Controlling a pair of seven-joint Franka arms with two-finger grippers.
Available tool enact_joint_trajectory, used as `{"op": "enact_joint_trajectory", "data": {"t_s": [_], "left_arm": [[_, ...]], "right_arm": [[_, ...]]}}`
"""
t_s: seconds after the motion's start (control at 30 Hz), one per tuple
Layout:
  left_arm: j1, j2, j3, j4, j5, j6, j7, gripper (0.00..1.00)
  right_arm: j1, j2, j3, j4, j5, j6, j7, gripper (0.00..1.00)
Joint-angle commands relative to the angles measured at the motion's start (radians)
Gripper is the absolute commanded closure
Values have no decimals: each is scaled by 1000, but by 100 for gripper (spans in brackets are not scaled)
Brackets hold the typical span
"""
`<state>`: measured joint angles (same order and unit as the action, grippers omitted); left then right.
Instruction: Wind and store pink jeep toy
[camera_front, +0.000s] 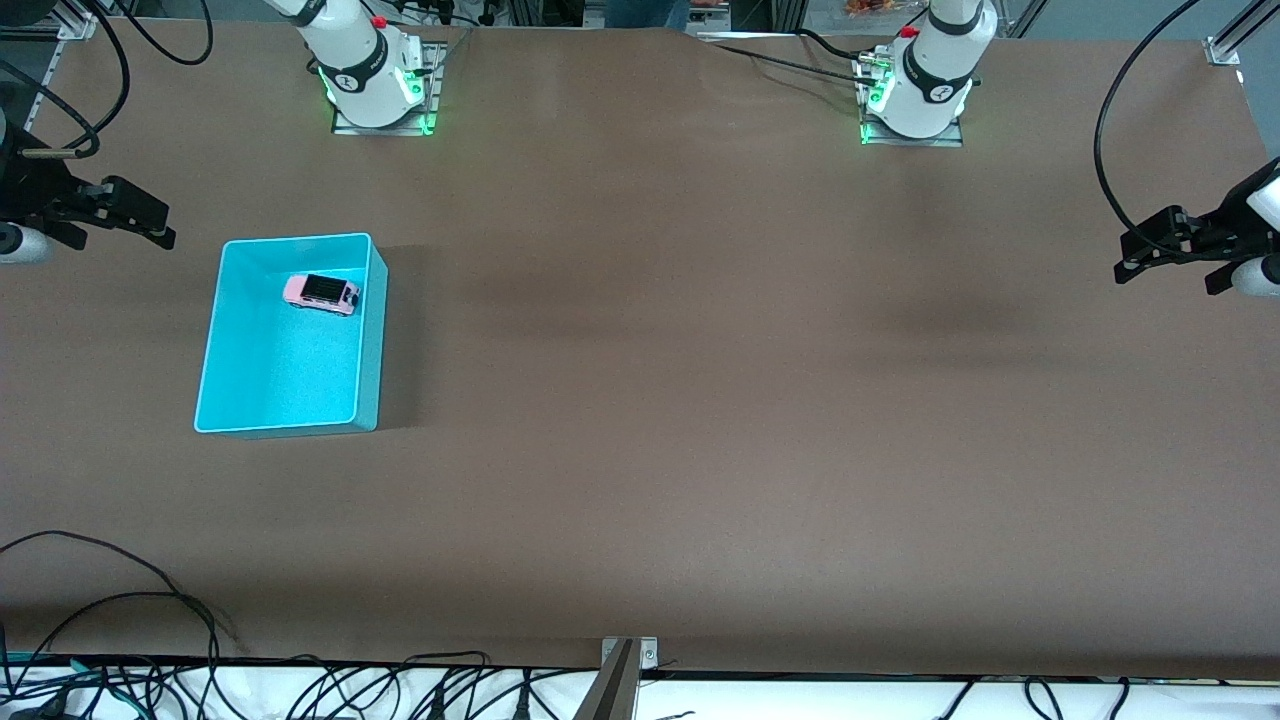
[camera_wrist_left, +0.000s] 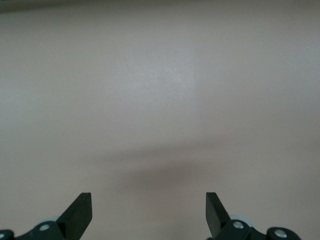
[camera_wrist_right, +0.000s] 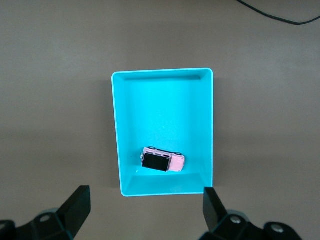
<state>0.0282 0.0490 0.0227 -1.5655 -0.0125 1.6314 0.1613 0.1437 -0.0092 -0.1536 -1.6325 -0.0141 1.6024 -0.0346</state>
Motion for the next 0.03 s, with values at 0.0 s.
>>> {"op": "enact_joint_trajectory", "data": {"t_s": [0.0], "left_arm": [[10, 18, -4, 36, -23, -10, -5, 0]], "right_arm": [[-7, 6, 3, 20, -6, -6, -10, 0]]}}
